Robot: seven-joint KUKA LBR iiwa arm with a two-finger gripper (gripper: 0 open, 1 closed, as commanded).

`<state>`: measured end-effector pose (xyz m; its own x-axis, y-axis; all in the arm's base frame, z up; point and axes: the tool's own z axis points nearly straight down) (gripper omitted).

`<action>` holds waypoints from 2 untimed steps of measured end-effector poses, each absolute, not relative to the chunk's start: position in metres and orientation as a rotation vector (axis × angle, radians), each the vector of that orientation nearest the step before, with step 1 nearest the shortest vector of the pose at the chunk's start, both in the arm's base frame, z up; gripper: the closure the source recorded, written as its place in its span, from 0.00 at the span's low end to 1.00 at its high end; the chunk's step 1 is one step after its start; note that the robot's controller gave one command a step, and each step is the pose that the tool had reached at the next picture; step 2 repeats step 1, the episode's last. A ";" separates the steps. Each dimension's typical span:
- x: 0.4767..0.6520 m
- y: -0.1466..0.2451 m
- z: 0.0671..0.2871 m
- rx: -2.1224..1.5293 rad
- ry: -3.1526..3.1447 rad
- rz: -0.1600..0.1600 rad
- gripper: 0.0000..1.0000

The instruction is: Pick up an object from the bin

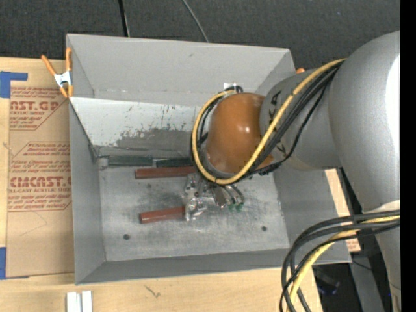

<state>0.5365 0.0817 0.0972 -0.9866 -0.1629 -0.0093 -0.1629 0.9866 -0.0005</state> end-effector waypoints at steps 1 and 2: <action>0.538 0.061 0.220 -0.321 3.122 0.001 1.00; 0.538 0.061 0.220 -0.321 3.122 0.001 1.00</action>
Offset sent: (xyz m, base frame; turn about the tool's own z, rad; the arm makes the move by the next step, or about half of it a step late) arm 0.0000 0.0000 0.0000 0.0000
